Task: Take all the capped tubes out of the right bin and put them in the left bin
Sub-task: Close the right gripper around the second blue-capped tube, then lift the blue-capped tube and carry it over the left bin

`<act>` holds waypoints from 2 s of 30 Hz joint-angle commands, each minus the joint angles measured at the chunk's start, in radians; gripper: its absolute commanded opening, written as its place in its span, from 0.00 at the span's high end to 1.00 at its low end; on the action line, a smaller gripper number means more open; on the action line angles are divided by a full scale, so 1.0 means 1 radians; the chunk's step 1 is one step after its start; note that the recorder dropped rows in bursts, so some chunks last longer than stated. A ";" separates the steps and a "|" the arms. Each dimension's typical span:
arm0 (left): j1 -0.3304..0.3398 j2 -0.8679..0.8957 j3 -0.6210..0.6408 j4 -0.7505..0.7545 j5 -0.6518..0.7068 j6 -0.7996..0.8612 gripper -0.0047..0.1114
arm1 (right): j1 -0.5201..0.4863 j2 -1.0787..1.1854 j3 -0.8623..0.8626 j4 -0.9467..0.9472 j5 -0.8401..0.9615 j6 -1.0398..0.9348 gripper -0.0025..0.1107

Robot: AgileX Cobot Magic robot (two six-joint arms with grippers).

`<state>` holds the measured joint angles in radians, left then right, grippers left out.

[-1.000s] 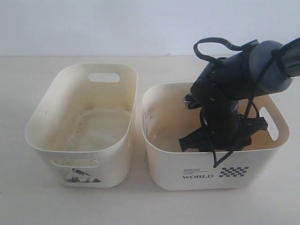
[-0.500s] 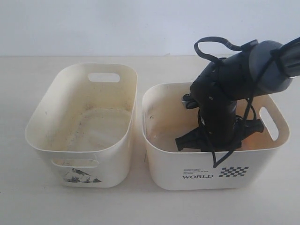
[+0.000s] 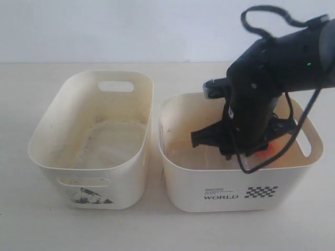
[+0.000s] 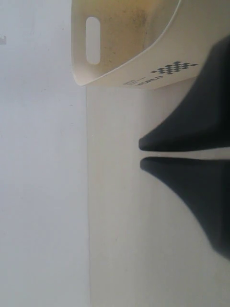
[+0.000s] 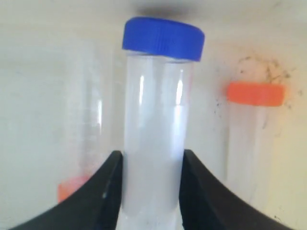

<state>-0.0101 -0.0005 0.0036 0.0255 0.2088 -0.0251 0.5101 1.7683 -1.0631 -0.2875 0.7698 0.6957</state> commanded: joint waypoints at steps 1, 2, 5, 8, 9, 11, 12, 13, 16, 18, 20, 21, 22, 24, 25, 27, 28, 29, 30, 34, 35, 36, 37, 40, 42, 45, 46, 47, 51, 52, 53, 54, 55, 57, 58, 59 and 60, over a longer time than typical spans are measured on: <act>0.000 0.000 -0.004 -0.004 0.000 -0.010 0.92 | -0.003 -0.122 0.003 0.014 -0.011 -0.018 0.98; 0.000 0.000 -0.004 -0.004 0.000 -0.010 0.92 | -0.003 -0.143 0.003 0.014 -0.013 -0.018 0.98; 0.000 0.000 -0.004 -0.004 0.000 -0.010 0.92 | -0.003 -0.188 0.003 0.020 -0.005 -0.019 0.98; 0.000 0.000 -0.004 -0.004 0.000 -0.010 0.92 | -0.003 -0.222 0.003 0.023 0.004 -0.026 0.98; 0.000 0.000 -0.004 -0.004 0.000 -0.010 0.92 | -0.003 -0.232 0.003 0.029 0.004 -0.030 0.98; 0.000 0.000 -0.004 -0.004 0.000 -0.010 0.92 | -0.003 -0.252 0.003 0.071 -0.006 -0.078 0.98; 0.000 0.000 -0.004 -0.004 0.000 -0.010 0.92 | -0.003 -0.264 0.003 0.103 -0.014 -0.104 0.98; 0.000 0.000 -0.004 -0.004 0.000 -0.010 0.92 | -0.001 -0.274 0.003 0.131 -0.022 -0.127 0.98; 0.000 0.000 -0.004 -0.004 0.000 -0.010 0.92 | 0.014 -0.304 0.003 0.221 -0.048 -0.220 0.98; 0.000 0.000 -0.004 -0.004 0.000 -0.010 0.92 | 0.045 -0.316 0.003 0.231 -0.071 -0.243 0.98; 0.000 0.000 -0.004 -0.004 0.000 -0.010 0.92 | 0.091 -0.321 0.003 0.231 -0.110 -0.254 0.98; 0.000 0.000 -0.004 -0.004 0.000 -0.010 0.92 | 0.113 -0.323 0.003 0.231 -0.139 -0.257 0.98; 0.000 0.000 -0.004 -0.004 0.000 -0.010 0.92 | 0.133 -0.323 0.003 0.231 -0.176 -0.257 0.98; 0.000 0.000 -0.004 -0.004 0.000 -0.010 0.92 | 0.164 -0.323 -0.005 0.244 -0.251 -0.257 0.98; 0.000 0.000 -0.004 -0.004 0.000 -0.010 0.92 | 0.176 -0.323 -0.015 0.255 -0.281 -0.257 0.98; 0.000 0.000 -0.004 -0.004 0.000 -0.010 0.92 | 0.197 -0.313 -0.052 0.260 -0.303 -0.264 0.98; 0.000 0.000 -0.004 -0.004 0.000 -0.010 0.92 | 0.201 -0.306 -0.071 0.260 -0.301 -0.273 0.98; 0.000 0.000 -0.004 -0.004 0.000 -0.010 0.92 | 0.207 -0.293 -0.090 0.266 -0.293 -0.287 0.98; 0.000 0.000 -0.004 -0.004 0.000 -0.010 0.92 | 0.209 -0.279 -0.117 0.274 -0.282 -0.307 0.98; 0.000 0.000 -0.004 -0.004 0.000 -0.010 0.92 | 0.209 -0.206 -0.189 0.313 -0.273 -0.378 0.98; 0.000 0.000 -0.004 -0.004 0.000 -0.010 0.92 | 0.209 -0.188 -0.209 0.318 -0.273 -0.393 0.98; 0.000 0.000 -0.004 -0.004 0.000 -0.010 0.92 | 0.209 -0.162 -0.229 0.336 -0.267 -0.422 0.98; 0.000 0.000 -0.004 -0.004 0.000 -0.010 0.92 | 0.209 -0.144 -0.250 0.349 -0.262 -0.439 0.98; 0.000 0.000 -0.004 -0.004 0.000 -0.010 0.92 | 0.209 -0.083 -0.300 0.402 -0.240 -0.542 0.98; 0.000 0.000 -0.004 -0.004 0.000 -0.010 0.92 | 0.209 -0.048 -0.327 0.435 -0.240 -0.586 0.98; 0.000 0.000 -0.004 -0.004 0.000 -0.010 0.92 | 0.209 0.004 -0.369 0.465 -0.225 -0.641 0.98; 0.000 0.000 -0.004 -0.004 0.000 -0.010 0.92 | 0.209 0.020 -0.387 0.470 -0.212 -0.654 0.98; 0.000 0.000 -0.004 -0.004 0.000 -0.010 0.92 | 0.209 0.040 -0.406 0.478 -0.194 -0.662 0.98; 0.000 0.000 -0.004 -0.004 0.000 -0.010 0.92 | 0.209 0.114 -0.468 0.500 -0.149 -0.673 0.81; 0.000 0.000 -0.004 -0.004 0.000 -0.010 0.92 | 0.209 0.125 -0.477 0.500 -0.146 -0.673 0.74; 0.000 0.000 -0.004 -0.004 0.000 -0.010 0.92 | 0.209 0.136 -0.486 0.500 -0.145 -0.673 0.65; 0.000 0.000 -0.004 -0.004 0.000 -0.010 0.92 | 0.209 0.144 -0.493 0.500 -0.145 -0.673 0.55; 0.000 0.000 -0.004 -0.004 0.000 -0.010 0.92 | 0.209 0.150 -0.499 0.500 -0.142 -0.673 0.46; 0.000 0.000 -0.004 -0.004 0.000 -0.010 0.92 | 0.209 0.158 -0.507 0.500 -0.140 -0.673 0.36; 0.000 0.000 -0.004 -0.004 0.000 -0.010 0.92 | 0.209 0.158 -0.507 0.504 -0.140 -0.673 0.37; 0.000 0.000 -0.004 -0.004 0.000 -0.010 0.92 | 0.209 0.158 -0.507 0.504 -0.142 -0.673 0.39; 0.000 0.000 -0.004 -0.004 0.000 -0.010 0.92 | 0.209 0.156 -0.507 0.519 -0.140 -0.673 0.49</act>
<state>-0.0101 -0.0005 0.0036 0.0255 0.2088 -0.0251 0.7178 1.9316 -1.5619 0.2172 0.6246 0.0340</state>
